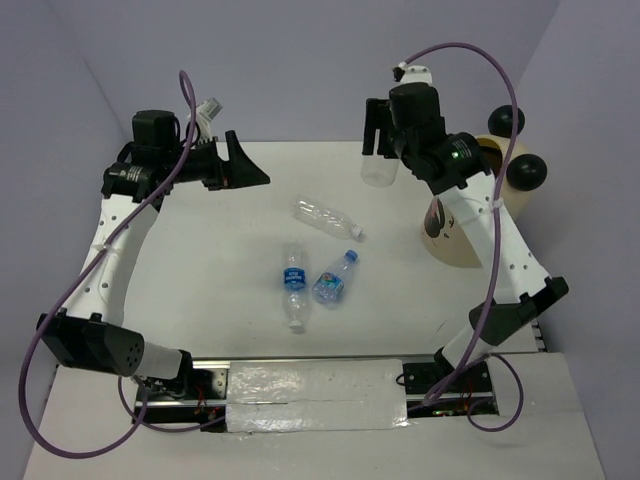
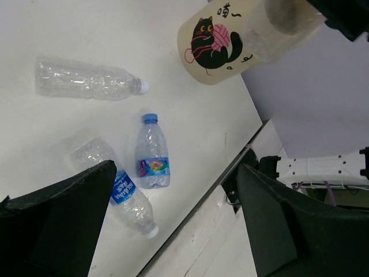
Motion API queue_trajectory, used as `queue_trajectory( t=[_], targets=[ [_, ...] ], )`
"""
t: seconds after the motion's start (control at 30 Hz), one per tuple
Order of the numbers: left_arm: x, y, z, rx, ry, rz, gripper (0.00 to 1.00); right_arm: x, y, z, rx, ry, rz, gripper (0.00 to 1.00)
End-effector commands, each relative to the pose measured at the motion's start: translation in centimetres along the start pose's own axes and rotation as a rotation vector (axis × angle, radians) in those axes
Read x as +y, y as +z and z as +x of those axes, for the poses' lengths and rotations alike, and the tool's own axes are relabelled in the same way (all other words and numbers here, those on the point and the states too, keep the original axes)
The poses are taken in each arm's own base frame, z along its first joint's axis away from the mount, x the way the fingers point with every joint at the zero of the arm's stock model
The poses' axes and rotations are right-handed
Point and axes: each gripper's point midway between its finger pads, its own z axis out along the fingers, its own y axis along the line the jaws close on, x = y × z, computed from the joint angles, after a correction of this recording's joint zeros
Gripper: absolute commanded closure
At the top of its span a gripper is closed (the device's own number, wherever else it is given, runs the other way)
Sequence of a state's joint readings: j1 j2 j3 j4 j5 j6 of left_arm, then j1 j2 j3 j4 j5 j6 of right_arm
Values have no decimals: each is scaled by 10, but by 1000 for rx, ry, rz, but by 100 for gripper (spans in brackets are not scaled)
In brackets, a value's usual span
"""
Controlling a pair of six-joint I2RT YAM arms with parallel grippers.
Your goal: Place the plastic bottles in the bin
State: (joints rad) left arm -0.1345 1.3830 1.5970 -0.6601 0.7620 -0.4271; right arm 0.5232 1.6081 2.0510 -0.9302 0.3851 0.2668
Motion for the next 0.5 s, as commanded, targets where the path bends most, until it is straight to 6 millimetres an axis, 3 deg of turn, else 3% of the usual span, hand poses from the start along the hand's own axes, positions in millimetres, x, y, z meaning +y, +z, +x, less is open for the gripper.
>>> queue_trajectory(
  t=[0.0,0.03,0.3,0.33,0.47],
  targets=[
    [7,4,-13,-38,-18,-21,1,-28,-37,-52,-223,-43,69,47],
    [8,4,-14,-43,-20,-24,1,-30,-40,-60,-262,-67,72,46],
    [20,12,-4,-21,-78,-36,1,-51,-46,-73,-384,-242,163,44],
    [20,12,-4,-24,-77,-41,1,-53,-55,-84,-440,-256,168,44],
    [18,10,-6,-39,-65,-43,0,-67,-39,-69,-405,-335,248,44]
  ],
)
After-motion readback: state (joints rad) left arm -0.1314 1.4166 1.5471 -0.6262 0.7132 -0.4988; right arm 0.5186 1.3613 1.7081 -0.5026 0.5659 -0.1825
